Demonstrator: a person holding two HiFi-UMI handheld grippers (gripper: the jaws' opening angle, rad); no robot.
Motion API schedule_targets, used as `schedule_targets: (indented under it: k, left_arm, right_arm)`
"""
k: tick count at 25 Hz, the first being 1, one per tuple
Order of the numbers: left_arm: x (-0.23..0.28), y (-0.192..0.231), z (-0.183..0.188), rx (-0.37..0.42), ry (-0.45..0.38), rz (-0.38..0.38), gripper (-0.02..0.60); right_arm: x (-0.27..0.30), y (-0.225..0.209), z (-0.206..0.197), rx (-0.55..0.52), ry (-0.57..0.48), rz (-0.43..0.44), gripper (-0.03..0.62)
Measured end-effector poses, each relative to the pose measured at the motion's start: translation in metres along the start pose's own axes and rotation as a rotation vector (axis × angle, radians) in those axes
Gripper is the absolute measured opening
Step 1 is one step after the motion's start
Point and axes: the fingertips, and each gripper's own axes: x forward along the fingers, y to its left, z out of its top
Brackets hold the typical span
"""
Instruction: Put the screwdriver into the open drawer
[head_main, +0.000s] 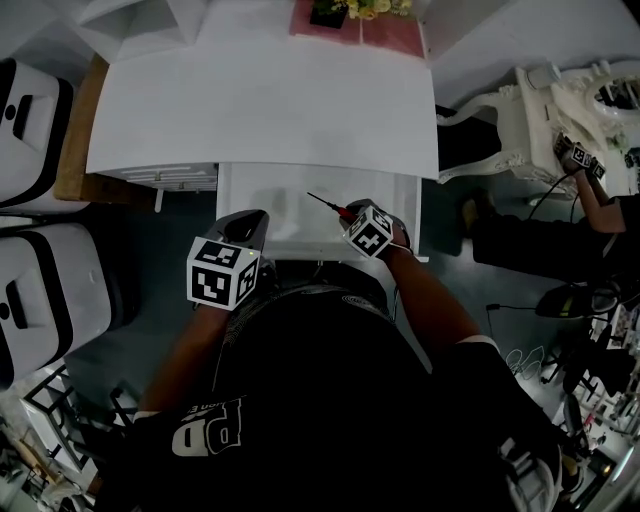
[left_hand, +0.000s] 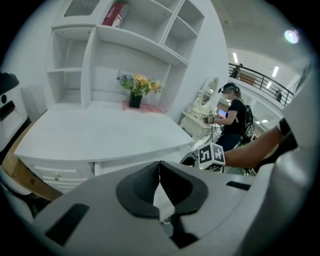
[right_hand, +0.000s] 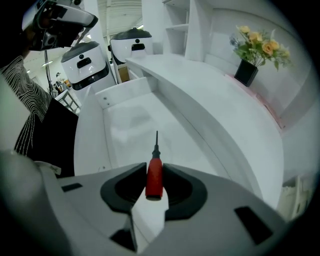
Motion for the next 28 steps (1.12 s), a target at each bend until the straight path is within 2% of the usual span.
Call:
schedule_targets:
  k: [16, 24, 28]
  left_arm:
    - [-0.017, 0.012, -0.015, -0.098, -0.019, 0.096, 0.015]
    - [-0.019, 0.011, -0.019, -0.133, -0.025, 0.126, 0.015]
    - [-0.021, 0.011, -0.025, -0.154, -0.019, 0.142, 0.015]
  right_arm:
    - [0.026, 0.010, 0.031, -0.234, 0.005, 0.065, 0.109]
    - [0.040, 0.006, 0.030, -0.437, 0.047, 0.039, 0.112]
    - [0.048, 0.006, 0.029, -0.490, 0.069, 0.030, 0.114]
